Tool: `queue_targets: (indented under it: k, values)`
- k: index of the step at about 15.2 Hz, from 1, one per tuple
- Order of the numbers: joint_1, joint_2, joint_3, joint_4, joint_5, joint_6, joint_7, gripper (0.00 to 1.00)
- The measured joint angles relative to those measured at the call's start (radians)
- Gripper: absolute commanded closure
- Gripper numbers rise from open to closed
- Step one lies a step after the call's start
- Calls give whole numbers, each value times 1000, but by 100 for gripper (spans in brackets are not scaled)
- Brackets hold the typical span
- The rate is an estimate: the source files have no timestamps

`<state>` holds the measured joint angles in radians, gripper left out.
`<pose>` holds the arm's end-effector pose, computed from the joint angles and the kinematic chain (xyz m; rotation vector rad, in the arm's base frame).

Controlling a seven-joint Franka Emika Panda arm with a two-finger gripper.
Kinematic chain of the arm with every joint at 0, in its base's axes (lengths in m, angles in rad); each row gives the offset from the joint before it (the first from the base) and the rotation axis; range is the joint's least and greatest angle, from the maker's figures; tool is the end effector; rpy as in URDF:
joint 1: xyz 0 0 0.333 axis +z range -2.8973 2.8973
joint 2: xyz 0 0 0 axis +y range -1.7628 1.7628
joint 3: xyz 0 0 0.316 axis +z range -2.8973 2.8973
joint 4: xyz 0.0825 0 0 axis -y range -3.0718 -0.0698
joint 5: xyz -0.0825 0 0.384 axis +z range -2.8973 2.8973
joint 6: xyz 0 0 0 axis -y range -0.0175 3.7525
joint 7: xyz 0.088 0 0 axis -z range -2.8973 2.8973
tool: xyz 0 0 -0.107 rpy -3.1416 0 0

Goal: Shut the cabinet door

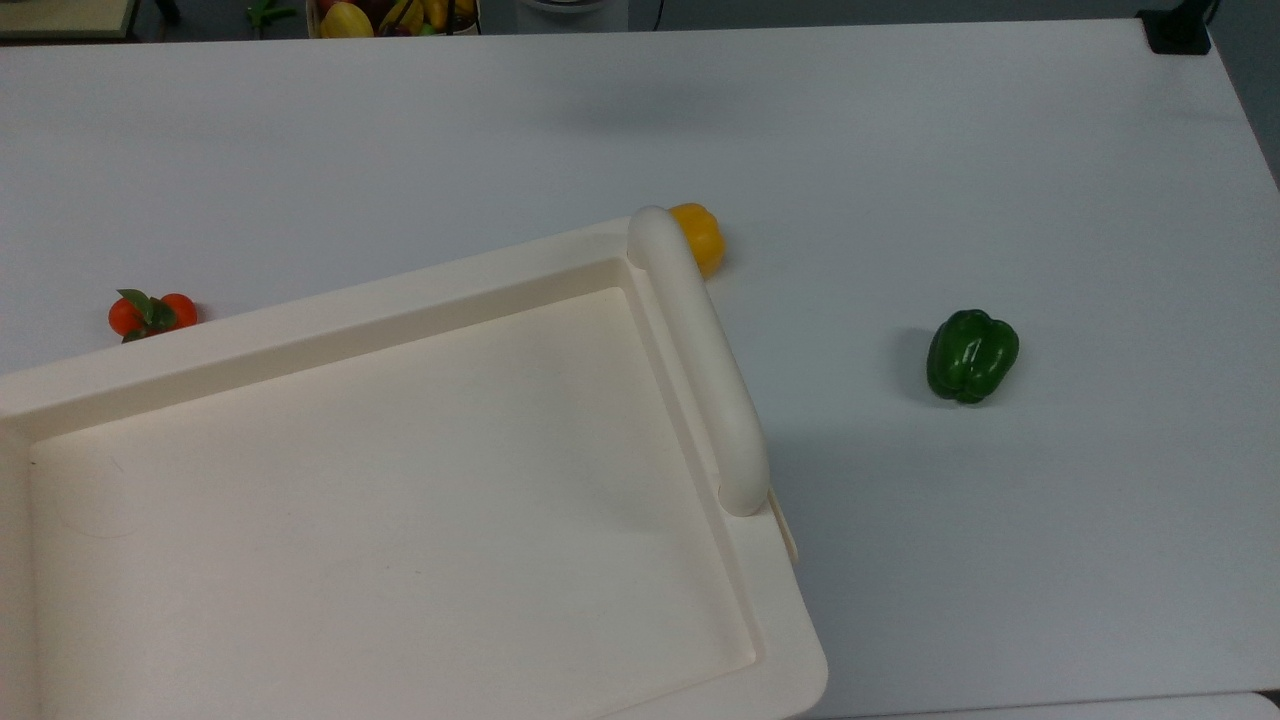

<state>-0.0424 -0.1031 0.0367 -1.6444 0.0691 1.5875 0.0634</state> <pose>0.5238 0.0054 0.6470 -3.0724 0.1057 -0.0680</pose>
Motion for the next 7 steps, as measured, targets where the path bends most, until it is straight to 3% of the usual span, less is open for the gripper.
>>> queue_targets:
  k: [7]
  values:
    - [-6,28,-11,-20,-3,98,-140,0]
